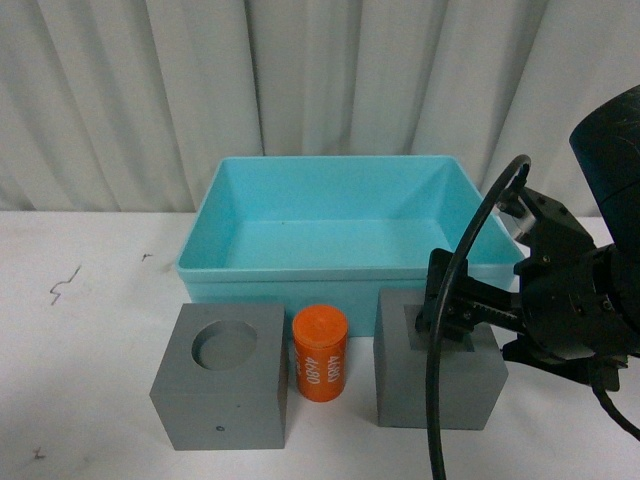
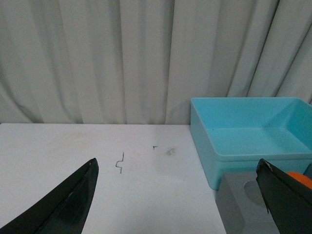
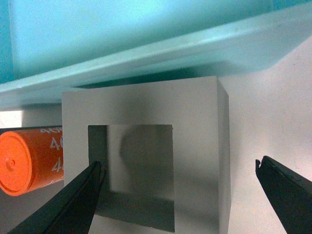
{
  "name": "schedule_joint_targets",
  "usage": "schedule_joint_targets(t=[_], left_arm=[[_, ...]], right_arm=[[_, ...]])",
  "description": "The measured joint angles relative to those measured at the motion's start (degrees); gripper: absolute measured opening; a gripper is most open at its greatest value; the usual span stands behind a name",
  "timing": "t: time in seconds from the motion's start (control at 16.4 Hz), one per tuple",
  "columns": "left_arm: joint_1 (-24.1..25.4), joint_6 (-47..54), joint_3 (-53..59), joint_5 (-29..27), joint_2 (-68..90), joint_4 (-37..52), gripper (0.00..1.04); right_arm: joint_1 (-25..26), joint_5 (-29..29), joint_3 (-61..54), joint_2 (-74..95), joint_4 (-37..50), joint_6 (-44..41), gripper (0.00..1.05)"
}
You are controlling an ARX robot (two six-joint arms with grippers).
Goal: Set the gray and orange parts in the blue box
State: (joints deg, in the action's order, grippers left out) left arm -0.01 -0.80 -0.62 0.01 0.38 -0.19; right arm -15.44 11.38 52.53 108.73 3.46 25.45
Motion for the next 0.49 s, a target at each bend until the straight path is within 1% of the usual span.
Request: schedule_joint_targets(t=[0.49], left_arm=[[0.0,0.0,0.0,0.0,0.0,0.0,0.98]], right_arm=[[1.3,0.0,-0.5,1.6,0.8,0.0,0.98]])
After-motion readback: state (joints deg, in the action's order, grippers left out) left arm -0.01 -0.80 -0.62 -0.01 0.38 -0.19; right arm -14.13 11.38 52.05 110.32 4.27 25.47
